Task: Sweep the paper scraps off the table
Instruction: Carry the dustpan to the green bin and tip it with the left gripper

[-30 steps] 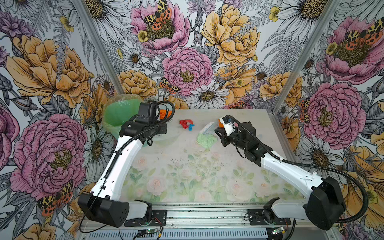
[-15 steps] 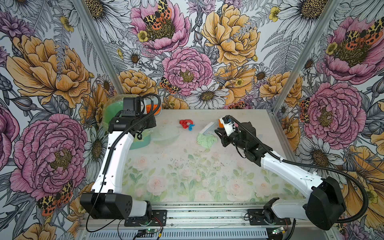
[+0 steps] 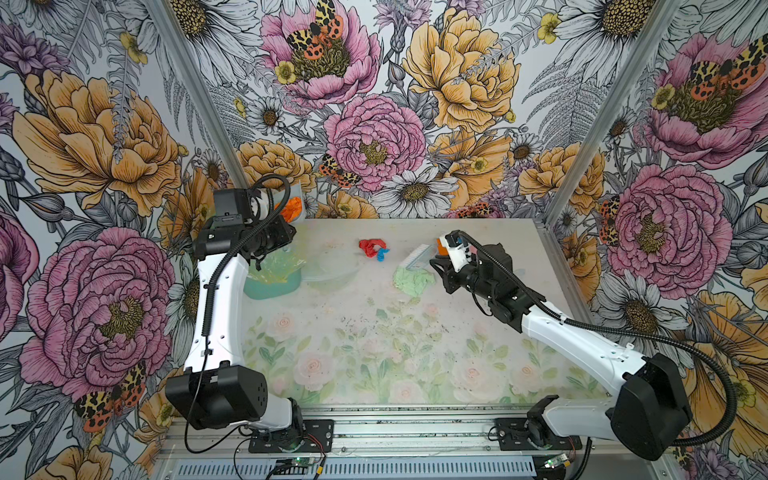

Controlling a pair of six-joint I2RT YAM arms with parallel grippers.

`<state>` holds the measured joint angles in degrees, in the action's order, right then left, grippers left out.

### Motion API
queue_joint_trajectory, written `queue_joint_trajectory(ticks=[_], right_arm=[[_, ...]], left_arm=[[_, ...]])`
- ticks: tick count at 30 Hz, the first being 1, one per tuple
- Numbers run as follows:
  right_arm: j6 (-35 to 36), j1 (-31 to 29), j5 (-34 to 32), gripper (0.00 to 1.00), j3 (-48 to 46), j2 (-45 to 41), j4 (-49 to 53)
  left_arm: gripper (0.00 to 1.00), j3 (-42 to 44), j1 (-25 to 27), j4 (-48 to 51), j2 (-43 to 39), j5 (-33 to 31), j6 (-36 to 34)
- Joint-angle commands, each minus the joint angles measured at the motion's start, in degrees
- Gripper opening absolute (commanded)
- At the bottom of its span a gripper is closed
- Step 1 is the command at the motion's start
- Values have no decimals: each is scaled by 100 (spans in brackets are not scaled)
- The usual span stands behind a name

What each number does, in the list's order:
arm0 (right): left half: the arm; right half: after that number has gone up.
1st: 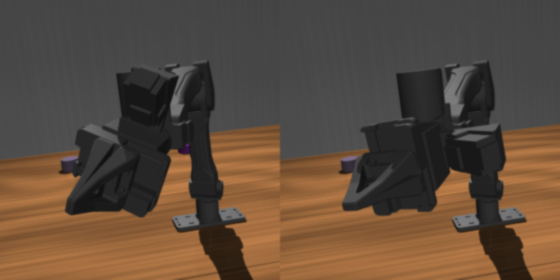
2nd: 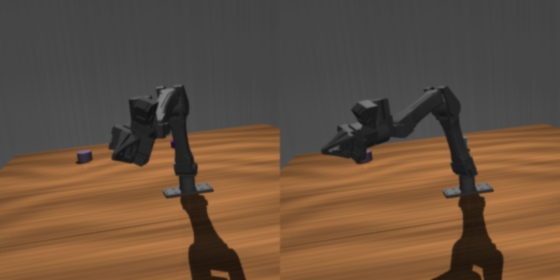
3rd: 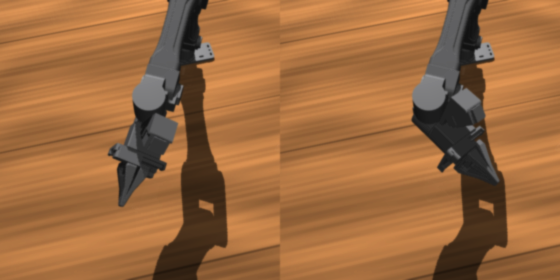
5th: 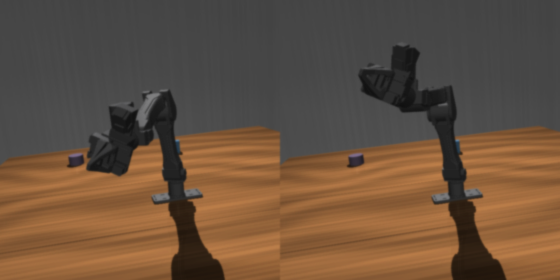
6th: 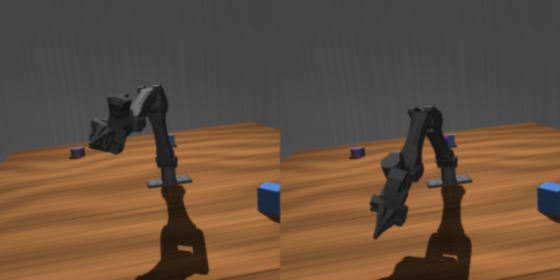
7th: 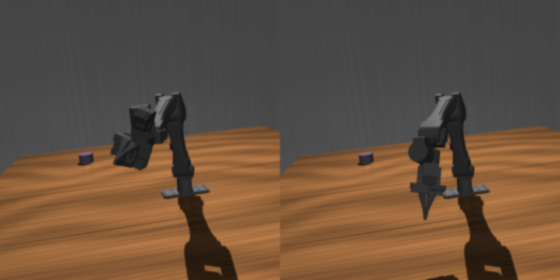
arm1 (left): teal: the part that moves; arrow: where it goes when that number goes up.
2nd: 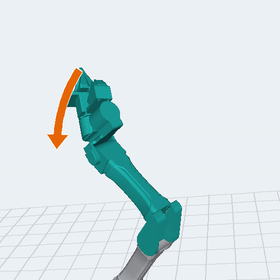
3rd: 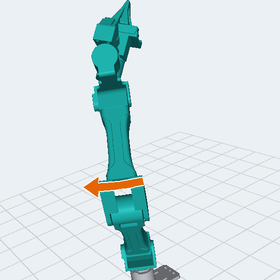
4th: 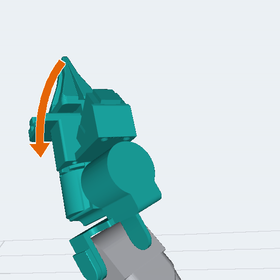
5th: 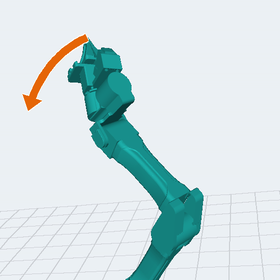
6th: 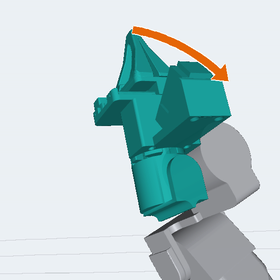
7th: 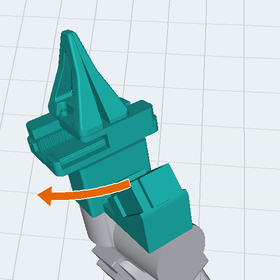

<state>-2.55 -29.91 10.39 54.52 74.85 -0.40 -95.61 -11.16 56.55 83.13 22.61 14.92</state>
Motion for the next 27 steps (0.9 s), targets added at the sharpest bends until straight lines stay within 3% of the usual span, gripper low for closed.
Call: queue_joint_trajectory(ticks=[1, 7, 15, 27], right_arm=[[-4, 36, 107, 0, -48, -110, -73], [-18, 31, 112, 0, -122, -170, -83], [7, 46, 108, 0, -210, -278, -83], [-19, 48, 213, 0, -215, -287, -84]], left_arm=[[0, -28, -192, -302, 34, 683, 240], [0, 80, -615, -712, 162, 1407, 607], [0, -159, -868, -801, 388, 1663, 786], [0, -2, -1168, -1423, 494, 2613, 1563]])
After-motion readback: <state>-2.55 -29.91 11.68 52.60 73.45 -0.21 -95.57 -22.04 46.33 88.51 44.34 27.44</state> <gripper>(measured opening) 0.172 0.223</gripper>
